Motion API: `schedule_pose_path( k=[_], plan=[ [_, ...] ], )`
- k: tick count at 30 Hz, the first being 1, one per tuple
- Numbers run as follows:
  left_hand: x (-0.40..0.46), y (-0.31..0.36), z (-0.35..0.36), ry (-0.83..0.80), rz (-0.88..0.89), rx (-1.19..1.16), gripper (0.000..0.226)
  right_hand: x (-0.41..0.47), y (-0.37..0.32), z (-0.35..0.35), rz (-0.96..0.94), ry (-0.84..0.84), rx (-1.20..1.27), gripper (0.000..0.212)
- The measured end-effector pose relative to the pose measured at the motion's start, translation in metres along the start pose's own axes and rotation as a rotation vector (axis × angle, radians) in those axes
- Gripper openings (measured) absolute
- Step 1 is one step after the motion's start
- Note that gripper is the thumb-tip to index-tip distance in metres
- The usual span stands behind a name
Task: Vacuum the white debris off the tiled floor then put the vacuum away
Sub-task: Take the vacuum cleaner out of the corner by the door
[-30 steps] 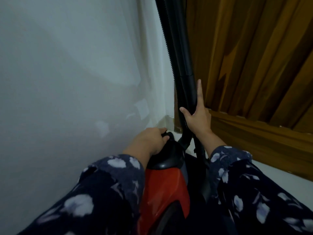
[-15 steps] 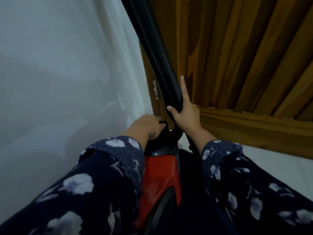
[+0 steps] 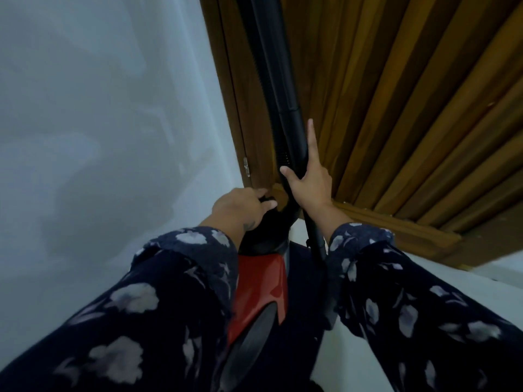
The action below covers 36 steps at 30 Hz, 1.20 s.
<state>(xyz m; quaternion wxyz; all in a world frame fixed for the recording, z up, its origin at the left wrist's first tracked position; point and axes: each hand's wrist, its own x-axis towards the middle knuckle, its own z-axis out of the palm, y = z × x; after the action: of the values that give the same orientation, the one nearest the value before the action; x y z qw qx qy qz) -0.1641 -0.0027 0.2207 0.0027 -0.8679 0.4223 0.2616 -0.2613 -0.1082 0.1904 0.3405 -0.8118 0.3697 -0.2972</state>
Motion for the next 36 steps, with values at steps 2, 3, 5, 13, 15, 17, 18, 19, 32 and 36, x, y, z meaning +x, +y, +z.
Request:
schedule_pose_path(
  k=[2, 3, 5, 13, 15, 17, 18, 19, 32, 36],
  plan=[
    [-0.032, 0.018, -0.019, 0.002, -0.005, 0.004, 0.058, -0.008, -0.022, -0.035, 0.007, -0.007, 0.015, 0.091],
    [-0.047, 0.027, -0.026, 0.010, -0.006, 0.004, 0.057, -0.013, -0.032, -0.051, 0.008, -0.006, 0.013, 0.091],
    [-0.077, 0.043, -0.035, 0.016, -0.007, 0.006, 0.053, -0.025, -0.046, -0.079, 0.009, -0.016, 0.010, 0.092],
    [-0.192, 0.096, -0.017, 0.030, 0.046, -0.002, 0.053, -0.124, -0.072, -0.172, 0.006, 0.035, -0.032, 0.093],
    [-0.224, 0.103, 0.001, 0.029, 0.068, -0.032, 0.052, -0.156, -0.075, -0.195, 0.014, 0.040, -0.009, 0.092],
    [-0.255, 0.109, 0.017, 0.053, 0.077, -0.053, 0.052, -0.187, -0.080, -0.217, 0.009, 0.061, -0.012, 0.090],
    [-0.269, 0.112, 0.024, 0.063, 0.078, -0.065, 0.052, -0.202, -0.082, -0.227, 0.017, 0.063, -0.019, 0.090],
    [-0.281, 0.115, 0.031, 0.064, 0.079, -0.078, 0.052, -0.217, -0.084, -0.236, 0.028, 0.065, -0.028, 0.089],
    [-0.481, 0.174, 0.150, 0.060, 0.059, -0.045, 0.051, -0.435, -0.070, -0.336, 0.111, 0.076, 0.018, 0.091],
    [-0.560, 0.197, 0.196, 0.114, 0.074, -0.038, 0.050, -0.515, -0.062, -0.377, 0.115, 0.110, 0.063, 0.090]
  ],
)
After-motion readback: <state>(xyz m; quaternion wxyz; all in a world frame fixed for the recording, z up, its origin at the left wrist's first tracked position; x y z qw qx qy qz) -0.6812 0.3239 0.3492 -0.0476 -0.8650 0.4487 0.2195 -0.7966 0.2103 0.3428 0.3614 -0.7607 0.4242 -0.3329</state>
